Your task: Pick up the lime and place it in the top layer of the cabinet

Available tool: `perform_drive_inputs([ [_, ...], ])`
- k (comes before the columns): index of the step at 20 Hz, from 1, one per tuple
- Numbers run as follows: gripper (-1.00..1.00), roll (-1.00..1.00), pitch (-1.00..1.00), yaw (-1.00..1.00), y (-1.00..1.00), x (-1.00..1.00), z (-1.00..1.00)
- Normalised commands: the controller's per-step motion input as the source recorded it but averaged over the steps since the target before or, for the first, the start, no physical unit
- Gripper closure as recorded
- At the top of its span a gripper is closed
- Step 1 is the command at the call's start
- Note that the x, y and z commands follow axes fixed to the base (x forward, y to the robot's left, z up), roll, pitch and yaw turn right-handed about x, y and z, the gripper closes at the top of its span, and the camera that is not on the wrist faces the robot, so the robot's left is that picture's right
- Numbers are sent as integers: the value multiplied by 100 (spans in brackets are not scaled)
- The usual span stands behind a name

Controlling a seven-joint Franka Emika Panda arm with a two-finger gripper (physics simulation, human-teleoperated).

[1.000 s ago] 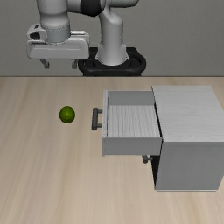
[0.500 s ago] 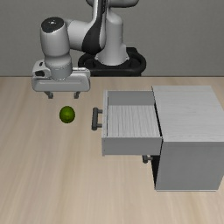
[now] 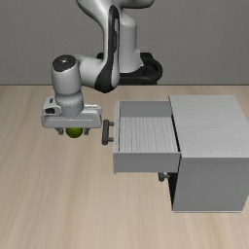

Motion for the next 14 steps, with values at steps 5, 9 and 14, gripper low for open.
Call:
perform_drive_inputs([
  [5,100,0,0,0,0,0,0],
  [9,100,0,0,0,0,0,0],
  [14,100,0,0,0,0,0,80],
])
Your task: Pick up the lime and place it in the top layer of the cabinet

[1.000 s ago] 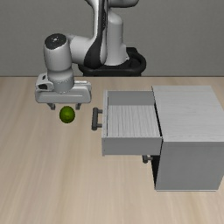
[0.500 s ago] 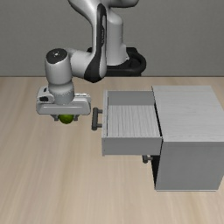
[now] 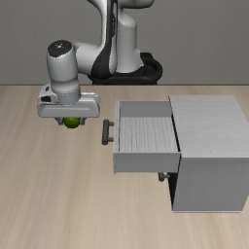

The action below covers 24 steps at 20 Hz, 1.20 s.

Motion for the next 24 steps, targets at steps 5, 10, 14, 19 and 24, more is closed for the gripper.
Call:
perform_drive_inputs([
  [5,100,0,0,0,0,0,100],
  [10,100,0,0,0,0,0,100],
  [14,100,0,0,0,0,0,100],
  [19,100,0,0,0,20,0,80],
  [24,100,0,0,0,100,0,0],
])
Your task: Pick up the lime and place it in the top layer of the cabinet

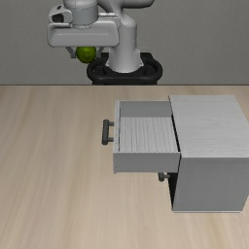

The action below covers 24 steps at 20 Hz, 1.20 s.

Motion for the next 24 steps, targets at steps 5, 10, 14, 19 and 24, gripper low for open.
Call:
perform_drive_inputs([
  [5,100,0,0,0,100,0,0],
  [10,100,0,0,0,100,0,0],
  [14,100,0,0,0,50,50,0],
  [19,100,0,0,0,0,100,0],
  [24,100,0,0,0,0,100,0],
])
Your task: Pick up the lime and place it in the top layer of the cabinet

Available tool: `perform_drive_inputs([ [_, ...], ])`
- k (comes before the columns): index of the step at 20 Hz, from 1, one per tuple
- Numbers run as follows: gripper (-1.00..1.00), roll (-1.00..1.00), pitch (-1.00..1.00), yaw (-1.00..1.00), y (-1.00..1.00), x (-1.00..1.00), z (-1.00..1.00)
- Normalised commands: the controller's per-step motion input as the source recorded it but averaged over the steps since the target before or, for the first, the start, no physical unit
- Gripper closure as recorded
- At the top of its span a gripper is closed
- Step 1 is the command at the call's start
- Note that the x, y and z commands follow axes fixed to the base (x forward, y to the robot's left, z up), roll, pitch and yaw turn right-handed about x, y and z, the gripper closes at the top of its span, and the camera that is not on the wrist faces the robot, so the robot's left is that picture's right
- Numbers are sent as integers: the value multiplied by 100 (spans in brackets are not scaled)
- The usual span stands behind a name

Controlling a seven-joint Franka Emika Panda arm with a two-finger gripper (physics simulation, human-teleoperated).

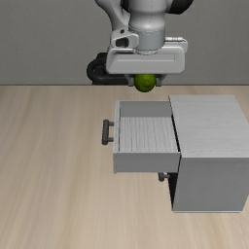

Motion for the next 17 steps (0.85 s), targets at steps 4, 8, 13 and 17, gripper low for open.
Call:
perform_drive_inputs([
  [4,100,0,0,0,0,100,0],
  [8,-100,0,0,0,0,0,0],
  [13,-100,0,0,0,0,0,0],
  [17,-100,0,0,0,0,0,0],
])
